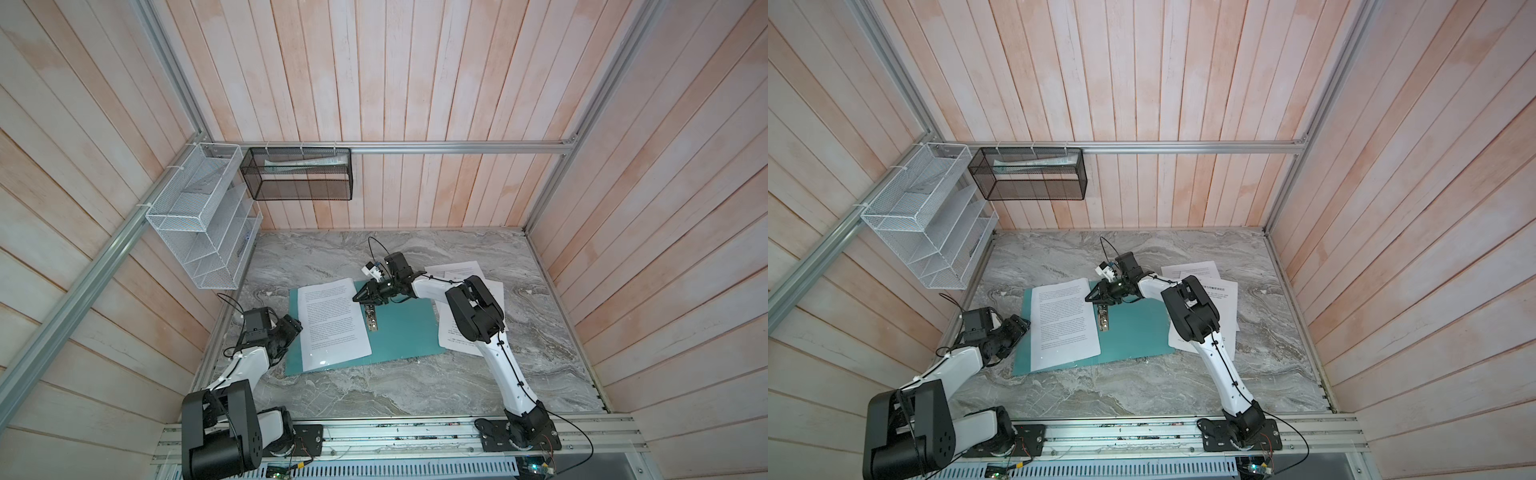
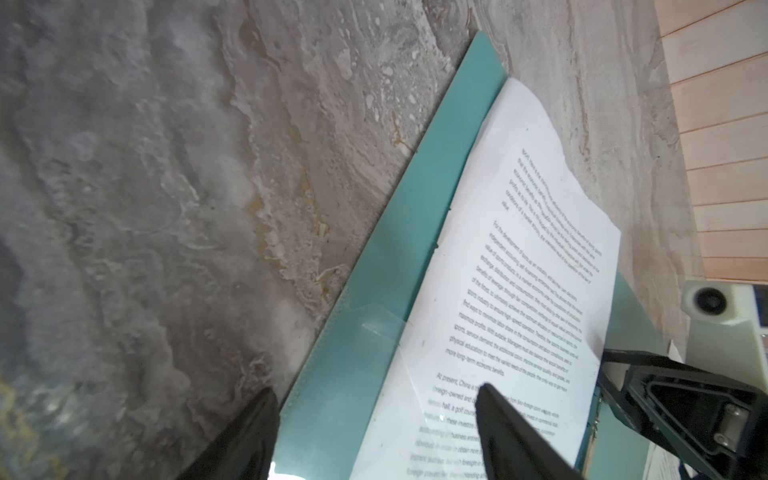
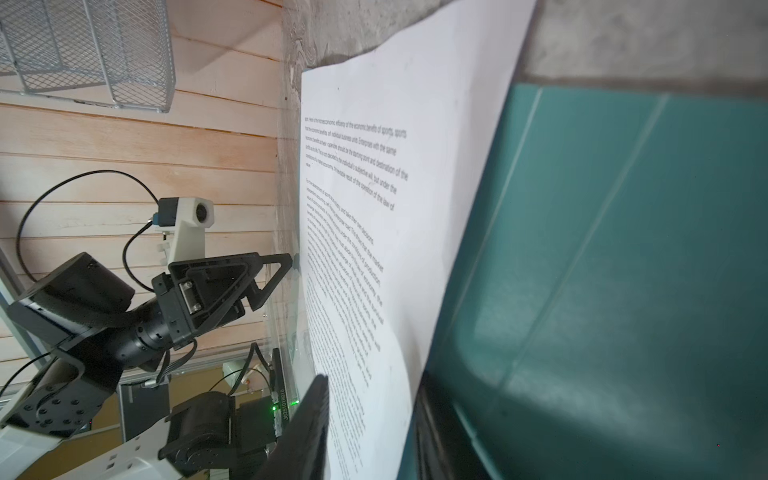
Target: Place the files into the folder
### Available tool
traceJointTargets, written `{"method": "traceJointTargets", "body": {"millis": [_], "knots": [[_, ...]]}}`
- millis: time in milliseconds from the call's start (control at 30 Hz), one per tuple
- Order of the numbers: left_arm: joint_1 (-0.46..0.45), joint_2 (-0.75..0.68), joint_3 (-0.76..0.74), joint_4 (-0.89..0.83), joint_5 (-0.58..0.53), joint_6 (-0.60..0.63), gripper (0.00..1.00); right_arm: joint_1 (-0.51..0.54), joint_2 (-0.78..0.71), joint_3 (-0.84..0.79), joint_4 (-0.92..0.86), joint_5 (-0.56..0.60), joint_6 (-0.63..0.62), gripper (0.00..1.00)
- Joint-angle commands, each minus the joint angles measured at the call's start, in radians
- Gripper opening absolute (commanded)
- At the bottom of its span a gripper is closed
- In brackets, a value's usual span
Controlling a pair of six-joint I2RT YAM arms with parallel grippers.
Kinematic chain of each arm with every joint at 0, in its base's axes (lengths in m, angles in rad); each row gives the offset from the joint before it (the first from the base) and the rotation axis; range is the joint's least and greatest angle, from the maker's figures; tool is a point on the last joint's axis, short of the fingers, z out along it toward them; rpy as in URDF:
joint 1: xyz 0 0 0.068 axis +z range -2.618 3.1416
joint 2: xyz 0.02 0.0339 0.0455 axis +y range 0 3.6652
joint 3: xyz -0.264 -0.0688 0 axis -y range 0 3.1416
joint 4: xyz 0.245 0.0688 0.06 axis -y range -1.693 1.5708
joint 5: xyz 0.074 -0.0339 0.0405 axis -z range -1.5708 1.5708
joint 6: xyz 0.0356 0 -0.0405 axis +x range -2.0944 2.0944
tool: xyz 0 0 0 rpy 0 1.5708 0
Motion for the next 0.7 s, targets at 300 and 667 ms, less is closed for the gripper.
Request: {"method": "traceJointTargets", "body": {"millis": [300,667], "knots": [[-0.001,0.033,-0.017,-0.053,0.021,0.007,0.77,0.014,0.102,0.167,-0.180,0.011,-0.125,0.32],[0.000,0.033,-0.018,-0.052,0.029,0.010,0.76,0.049,0.214,0.344,-0.236,-0.018,-0.112,0.17]]}}
